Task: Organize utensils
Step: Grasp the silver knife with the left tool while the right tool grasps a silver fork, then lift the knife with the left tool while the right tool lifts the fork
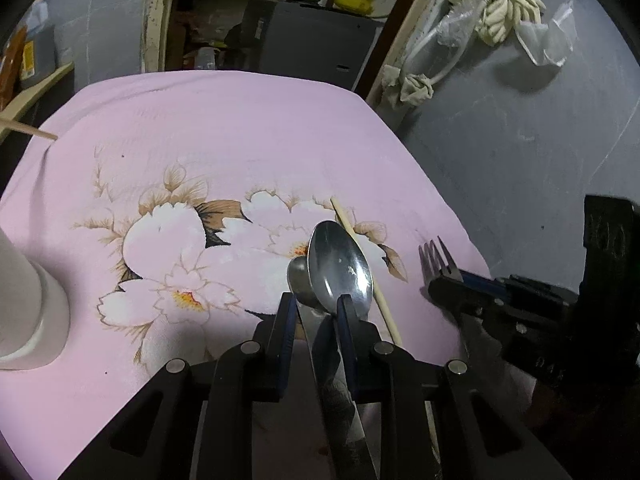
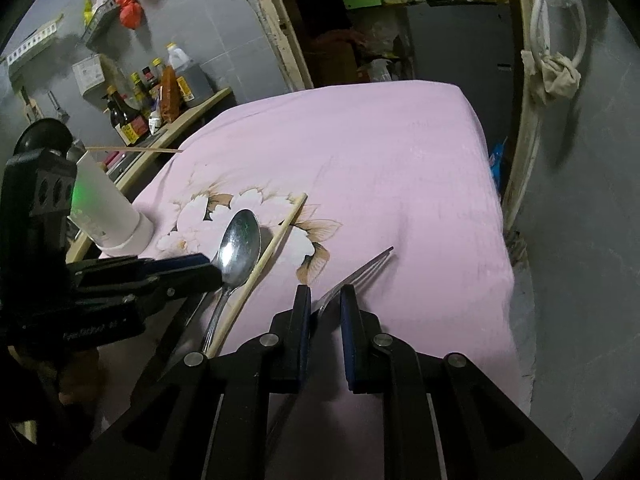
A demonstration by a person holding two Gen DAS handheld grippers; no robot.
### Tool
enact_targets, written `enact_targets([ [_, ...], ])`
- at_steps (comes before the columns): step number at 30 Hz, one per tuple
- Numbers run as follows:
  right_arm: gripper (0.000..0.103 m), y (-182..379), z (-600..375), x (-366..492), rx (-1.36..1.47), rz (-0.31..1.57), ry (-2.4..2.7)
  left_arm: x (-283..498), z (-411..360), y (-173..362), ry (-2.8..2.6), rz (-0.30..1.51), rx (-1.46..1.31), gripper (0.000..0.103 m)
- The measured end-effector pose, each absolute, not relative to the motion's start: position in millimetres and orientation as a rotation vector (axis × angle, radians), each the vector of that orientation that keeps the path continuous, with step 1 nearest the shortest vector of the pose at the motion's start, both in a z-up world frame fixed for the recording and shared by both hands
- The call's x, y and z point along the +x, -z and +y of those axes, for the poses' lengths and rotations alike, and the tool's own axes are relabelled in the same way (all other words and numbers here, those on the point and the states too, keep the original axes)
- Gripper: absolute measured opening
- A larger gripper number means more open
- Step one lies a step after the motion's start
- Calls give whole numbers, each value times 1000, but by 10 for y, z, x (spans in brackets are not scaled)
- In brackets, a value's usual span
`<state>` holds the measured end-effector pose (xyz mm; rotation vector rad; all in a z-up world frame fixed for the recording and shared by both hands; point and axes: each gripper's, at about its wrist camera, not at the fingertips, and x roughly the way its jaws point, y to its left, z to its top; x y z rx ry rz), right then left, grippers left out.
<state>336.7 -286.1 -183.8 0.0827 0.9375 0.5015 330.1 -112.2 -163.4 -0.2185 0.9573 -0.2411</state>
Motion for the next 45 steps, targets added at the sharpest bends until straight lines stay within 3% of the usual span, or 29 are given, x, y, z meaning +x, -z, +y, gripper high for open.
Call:
enact_targets([
  [13, 13, 1948, -2782, 3421, 149, 992, -520, 3073, -1284, 1577, 250, 997, -57, 19],
  [20, 14, 2026, -2917, 3525, 347, 1076, -521, 3059, -1292, 1546, 238, 1006, -47, 17],
  [35, 11, 1995, -2865, 3444, 312, 1157, -459, 2614, -1143, 1509, 164, 1078, -147, 15],
  [45, 11, 2004, -2900, 3523, 313, 1213, -474, 2665, -1285, 1559, 192, 1135, -14, 22],
])
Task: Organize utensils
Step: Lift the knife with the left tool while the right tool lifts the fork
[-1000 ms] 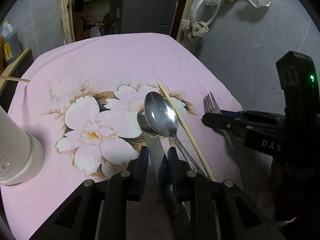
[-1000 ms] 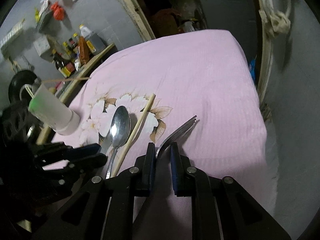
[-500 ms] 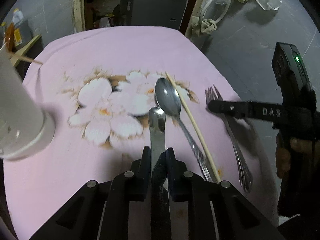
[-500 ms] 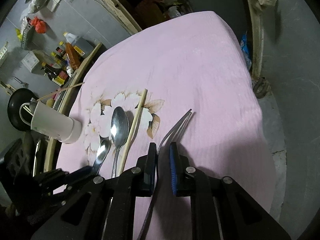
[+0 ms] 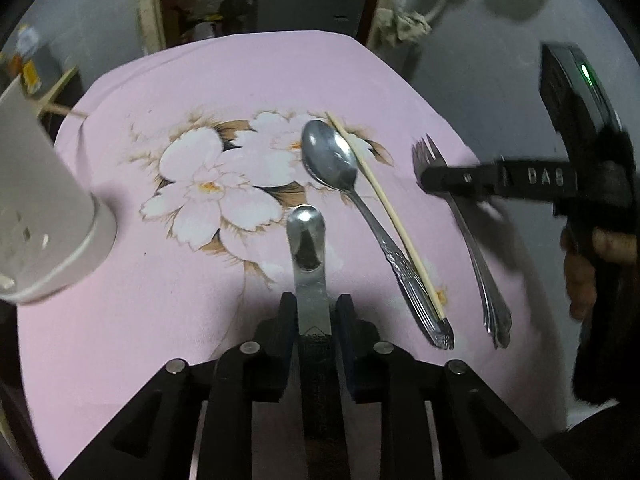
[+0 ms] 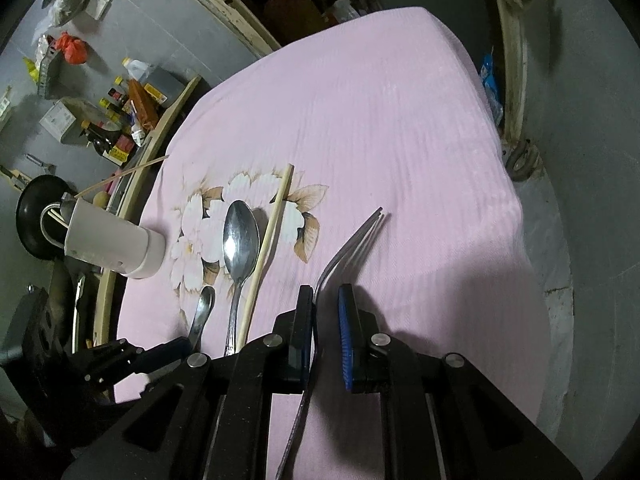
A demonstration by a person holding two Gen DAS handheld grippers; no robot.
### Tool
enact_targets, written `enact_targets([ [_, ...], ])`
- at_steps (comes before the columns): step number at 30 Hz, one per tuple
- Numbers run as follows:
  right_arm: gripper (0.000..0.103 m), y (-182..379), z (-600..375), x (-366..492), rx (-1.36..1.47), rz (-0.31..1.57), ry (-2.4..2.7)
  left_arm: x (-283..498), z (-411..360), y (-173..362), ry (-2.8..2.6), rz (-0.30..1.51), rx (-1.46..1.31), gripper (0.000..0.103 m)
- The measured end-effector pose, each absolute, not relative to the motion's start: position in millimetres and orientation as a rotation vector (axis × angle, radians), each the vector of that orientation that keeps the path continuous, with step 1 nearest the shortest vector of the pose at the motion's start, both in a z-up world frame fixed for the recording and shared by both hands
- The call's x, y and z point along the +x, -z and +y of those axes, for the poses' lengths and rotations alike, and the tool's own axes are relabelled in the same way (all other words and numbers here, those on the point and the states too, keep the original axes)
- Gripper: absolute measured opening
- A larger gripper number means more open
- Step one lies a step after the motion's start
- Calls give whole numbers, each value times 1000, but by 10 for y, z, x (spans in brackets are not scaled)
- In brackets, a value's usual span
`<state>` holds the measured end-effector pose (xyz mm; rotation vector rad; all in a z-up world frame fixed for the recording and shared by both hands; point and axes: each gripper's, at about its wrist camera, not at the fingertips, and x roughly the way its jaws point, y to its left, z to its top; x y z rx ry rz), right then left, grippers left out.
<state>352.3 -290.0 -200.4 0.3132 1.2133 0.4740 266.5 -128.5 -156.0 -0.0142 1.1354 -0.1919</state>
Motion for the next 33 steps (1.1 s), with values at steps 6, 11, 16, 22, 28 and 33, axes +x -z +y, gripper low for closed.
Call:
enact_targets([
  [6, 11, 2001, -2843, 3512, 319, 1234, -422, 2696, -1399, 1558, 144, 1152, 49, 23],
  [11, 3, 1930, -2762, 3366, 297, 1173, -389, 2674, -1303, 1539, 135, 1118, -31, 15],
  [16, 3, 1679, -2797, 3117, 323, 1041, -406, 2532, -1140, 1437, 124, 1021, -130, 15],
  [22, 3, 1181, -2758, 2855, 300, 836, -413, 2347, -965, 1088, 98, 854, -193, 15],
  [28, 3, 751, -2542, 2688, 232, 724, -414, 2203, -694, 674, 78, 711, -194, 15],
  [33, 2, 413, -2281, 2589, 210, 661, -428, 2099, -434, 349, 73, 633, -193, 15],
])
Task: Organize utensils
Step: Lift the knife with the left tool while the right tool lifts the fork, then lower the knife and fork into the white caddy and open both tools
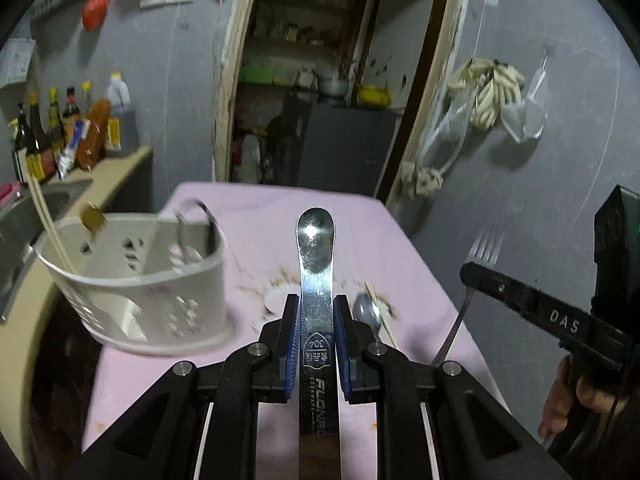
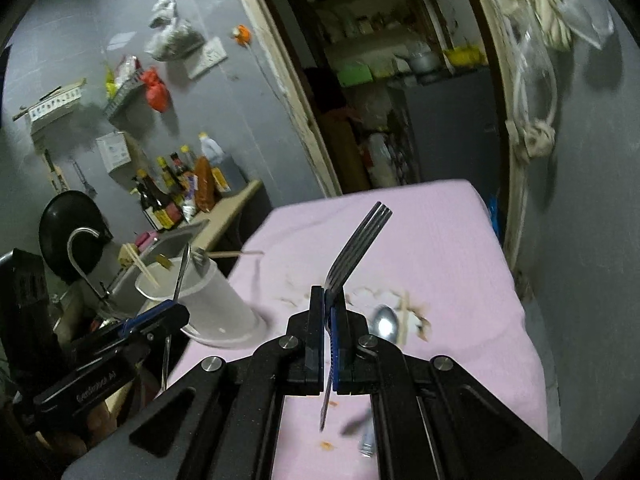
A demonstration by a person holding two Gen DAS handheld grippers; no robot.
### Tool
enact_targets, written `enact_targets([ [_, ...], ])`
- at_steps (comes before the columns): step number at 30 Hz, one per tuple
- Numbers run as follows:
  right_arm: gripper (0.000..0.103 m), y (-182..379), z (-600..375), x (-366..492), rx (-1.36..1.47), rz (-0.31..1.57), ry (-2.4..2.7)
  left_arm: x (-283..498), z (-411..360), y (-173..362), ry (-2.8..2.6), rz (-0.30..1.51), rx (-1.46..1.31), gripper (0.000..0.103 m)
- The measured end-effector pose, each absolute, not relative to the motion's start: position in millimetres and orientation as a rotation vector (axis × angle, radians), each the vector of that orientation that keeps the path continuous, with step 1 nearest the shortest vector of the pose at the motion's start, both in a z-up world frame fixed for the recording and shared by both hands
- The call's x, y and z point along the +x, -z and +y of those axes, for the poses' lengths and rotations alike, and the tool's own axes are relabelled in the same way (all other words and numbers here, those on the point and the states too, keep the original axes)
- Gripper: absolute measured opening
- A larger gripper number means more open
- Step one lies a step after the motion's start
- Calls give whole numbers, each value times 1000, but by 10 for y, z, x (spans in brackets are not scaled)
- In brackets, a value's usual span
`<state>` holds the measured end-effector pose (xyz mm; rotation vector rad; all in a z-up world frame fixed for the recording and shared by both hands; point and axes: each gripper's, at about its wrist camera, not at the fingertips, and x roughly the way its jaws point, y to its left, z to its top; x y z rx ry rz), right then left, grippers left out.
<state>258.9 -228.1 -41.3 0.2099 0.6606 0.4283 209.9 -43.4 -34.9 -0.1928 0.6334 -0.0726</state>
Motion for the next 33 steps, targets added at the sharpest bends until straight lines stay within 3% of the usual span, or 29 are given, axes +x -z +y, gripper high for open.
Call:
enact_targets([
  [18, 2, -442, -1188, 2608, 195, 416, -549, 2099, 1225, -320, -93, 397, -346, 15],
  [24, 2, -447, -855, 2752, 180, 407, -564, 2288, 1718, -272, -160, 361, -440, 15],
  [33, 2, -193, -491, 2902, 138, 483, -587, 2503, 1854, -97, -128, 362, -500, 15],
])
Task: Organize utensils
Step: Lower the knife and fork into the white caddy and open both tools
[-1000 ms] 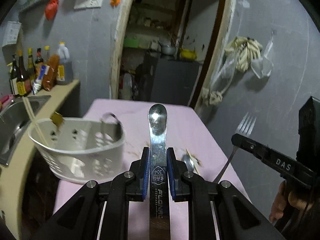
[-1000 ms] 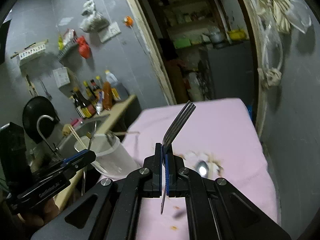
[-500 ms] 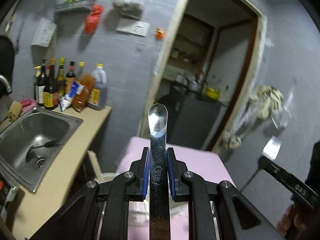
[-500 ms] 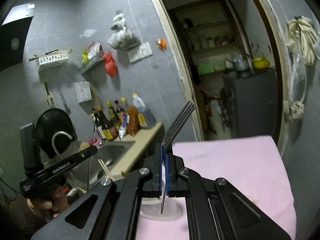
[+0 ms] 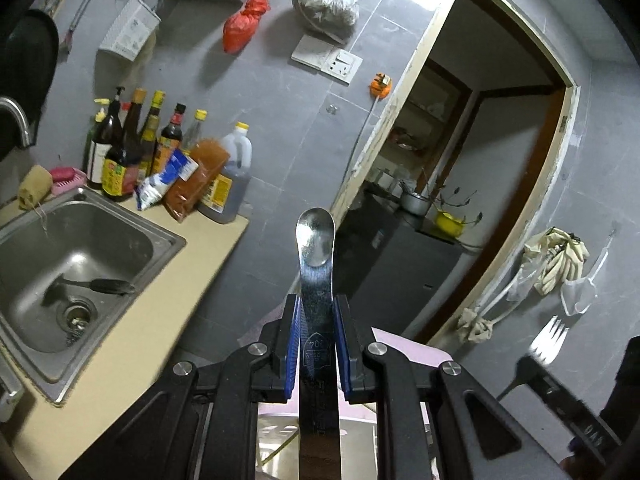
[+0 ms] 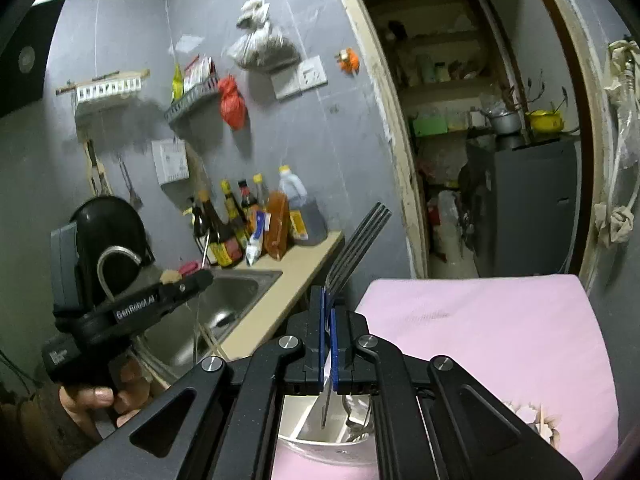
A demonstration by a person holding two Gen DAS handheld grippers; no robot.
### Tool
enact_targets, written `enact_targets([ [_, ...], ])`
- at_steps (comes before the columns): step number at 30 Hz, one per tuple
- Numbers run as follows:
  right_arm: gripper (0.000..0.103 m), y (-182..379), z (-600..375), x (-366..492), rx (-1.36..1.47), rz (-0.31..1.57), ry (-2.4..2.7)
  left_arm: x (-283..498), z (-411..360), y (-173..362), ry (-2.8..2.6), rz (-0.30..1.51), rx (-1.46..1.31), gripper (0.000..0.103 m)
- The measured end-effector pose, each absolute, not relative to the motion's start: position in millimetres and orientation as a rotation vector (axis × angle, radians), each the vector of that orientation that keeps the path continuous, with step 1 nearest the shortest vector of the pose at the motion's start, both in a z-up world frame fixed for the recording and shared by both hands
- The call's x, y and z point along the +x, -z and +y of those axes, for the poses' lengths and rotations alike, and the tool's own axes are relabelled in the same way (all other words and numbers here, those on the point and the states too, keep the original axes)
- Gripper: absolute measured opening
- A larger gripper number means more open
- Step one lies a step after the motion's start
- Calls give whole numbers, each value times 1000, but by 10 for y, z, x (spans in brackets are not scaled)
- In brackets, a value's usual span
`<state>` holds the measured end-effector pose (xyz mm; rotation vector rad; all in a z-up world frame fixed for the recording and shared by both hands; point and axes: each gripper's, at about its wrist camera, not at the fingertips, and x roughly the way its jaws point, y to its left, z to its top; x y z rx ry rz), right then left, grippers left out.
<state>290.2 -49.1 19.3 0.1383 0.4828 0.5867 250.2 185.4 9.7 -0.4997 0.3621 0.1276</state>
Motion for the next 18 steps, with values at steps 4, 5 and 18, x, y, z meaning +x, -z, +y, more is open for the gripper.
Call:
enact_targets([
  [4, 2, -87, -438, 2926, 131, 509, -584, 2575, 1890, 10, -94, 374, -552, 15],
  [5, 2, -74, -430, 2941, 132, 512, -583, 2582, 1891, 30, -95, 374, -558, 15],
  [18, 3, 150, -335, 2971, 102, 547, -583, 2749, 1770, 285, -135, 379, -537, 16],
])
